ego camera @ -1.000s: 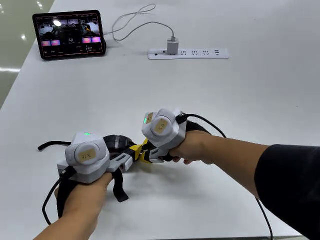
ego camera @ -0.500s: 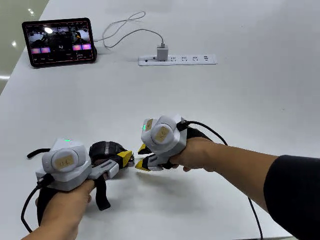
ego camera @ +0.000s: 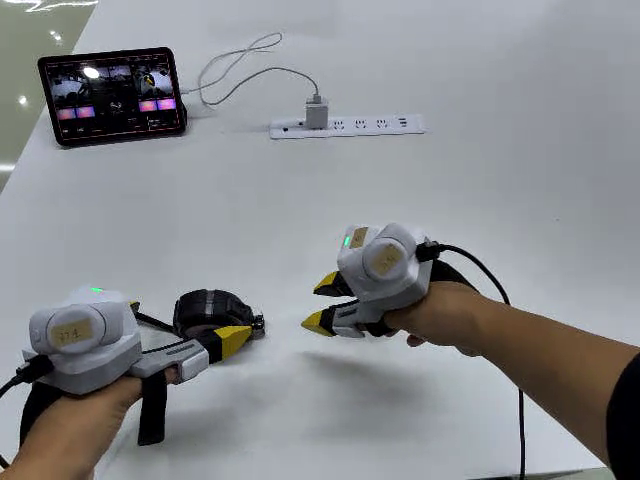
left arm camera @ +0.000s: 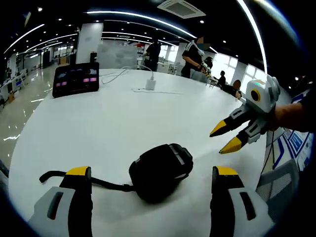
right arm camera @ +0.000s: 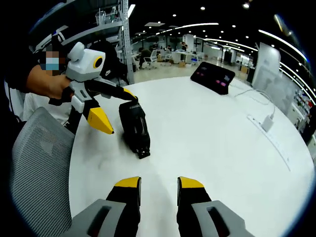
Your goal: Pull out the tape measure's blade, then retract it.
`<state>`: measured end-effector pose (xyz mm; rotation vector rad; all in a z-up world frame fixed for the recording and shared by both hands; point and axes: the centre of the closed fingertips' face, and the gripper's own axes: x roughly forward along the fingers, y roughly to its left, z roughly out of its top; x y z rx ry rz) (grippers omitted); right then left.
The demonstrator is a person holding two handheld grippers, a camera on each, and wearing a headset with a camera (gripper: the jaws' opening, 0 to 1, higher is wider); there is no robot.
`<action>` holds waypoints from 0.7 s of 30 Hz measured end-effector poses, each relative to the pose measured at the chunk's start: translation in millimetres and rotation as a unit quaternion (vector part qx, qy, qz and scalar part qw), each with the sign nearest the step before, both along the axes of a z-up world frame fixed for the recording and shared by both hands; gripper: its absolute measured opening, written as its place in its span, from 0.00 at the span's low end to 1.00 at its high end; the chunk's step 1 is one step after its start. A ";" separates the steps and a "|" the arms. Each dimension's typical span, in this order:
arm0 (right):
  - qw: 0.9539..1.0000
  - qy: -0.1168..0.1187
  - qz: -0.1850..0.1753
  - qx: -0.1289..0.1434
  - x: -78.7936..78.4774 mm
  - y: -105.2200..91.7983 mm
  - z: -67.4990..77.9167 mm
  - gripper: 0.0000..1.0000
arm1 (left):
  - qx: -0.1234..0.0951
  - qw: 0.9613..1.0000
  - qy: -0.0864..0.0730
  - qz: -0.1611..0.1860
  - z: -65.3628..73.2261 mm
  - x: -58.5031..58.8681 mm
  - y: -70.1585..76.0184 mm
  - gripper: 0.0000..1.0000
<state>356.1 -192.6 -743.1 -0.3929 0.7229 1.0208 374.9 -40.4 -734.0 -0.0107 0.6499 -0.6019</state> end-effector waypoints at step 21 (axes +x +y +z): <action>0.996 -0.008 -0.091 0.016 -29.4 -89.4 20.4 0.50 | 0.039 0.991 0.005 -0.128 5.7 -24.9 39.9 0.99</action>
